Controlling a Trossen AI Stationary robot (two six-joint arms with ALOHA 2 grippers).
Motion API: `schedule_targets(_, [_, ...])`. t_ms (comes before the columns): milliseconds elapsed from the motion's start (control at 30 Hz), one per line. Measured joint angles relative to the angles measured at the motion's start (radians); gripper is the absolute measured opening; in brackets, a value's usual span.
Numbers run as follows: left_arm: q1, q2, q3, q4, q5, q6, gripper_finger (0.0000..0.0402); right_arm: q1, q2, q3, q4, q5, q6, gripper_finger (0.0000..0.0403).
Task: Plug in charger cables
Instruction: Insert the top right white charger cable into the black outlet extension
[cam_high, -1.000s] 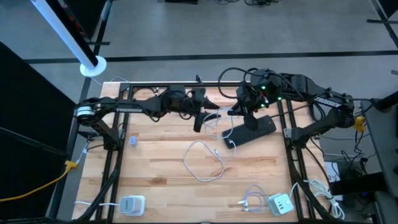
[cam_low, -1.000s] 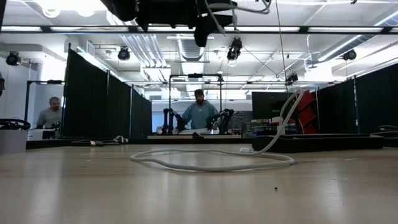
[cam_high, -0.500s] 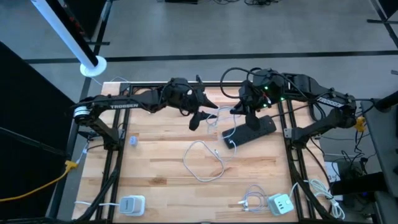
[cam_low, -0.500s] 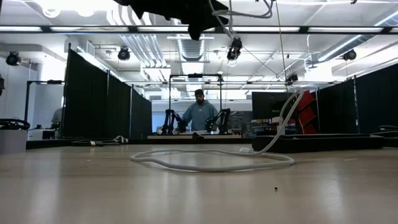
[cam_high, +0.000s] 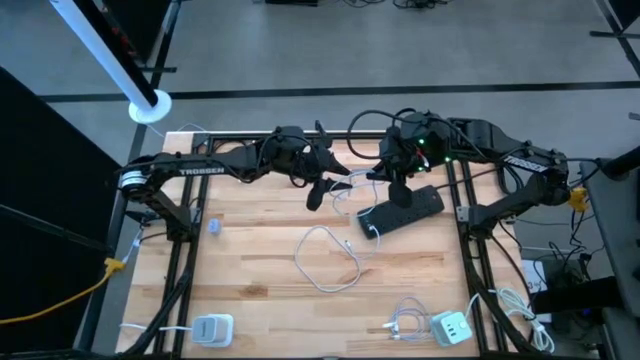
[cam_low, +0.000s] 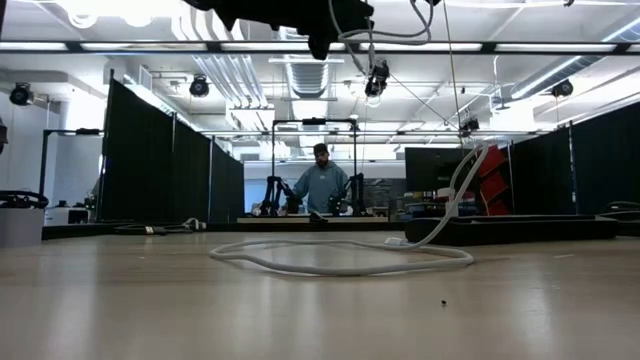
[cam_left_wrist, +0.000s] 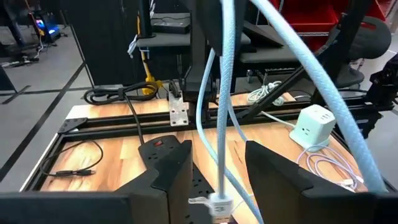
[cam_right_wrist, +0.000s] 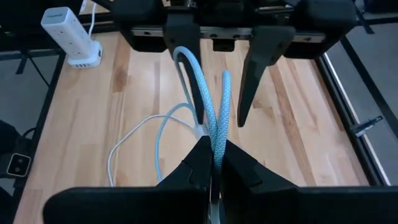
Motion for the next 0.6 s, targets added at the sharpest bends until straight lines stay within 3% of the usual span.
schedule_targets(167, [0.001, 0.000, -0.001, 0.003, -0.028, -0.022, 0.0013, 0.000, 0.000, 0.000, 0.016, 0.001, -0.001, 0.0002])
schedule_targets(267, [0.001, 0.000, 0.001, 0.001, -0.097, -0.021, 0.0004, 0.000, 0.000, 0.000, 0.025, 0.001, 0.000, 0.0002])
schedule_targets(433, [0.010, -0.028, 0.021, 0.000, -0.105, -0.011, 0.0002, 0.000, 0.000, 0.000, 0.021, 0.032, 0.049, 0.0004])
schedule_targets(600, [0.033, -0.108, 0.027, -0.018, -0.107, 0.017, 0.0001, 0.005, -0.006, 0.000, 0.014, 0.035, 0.064, 0.0039])
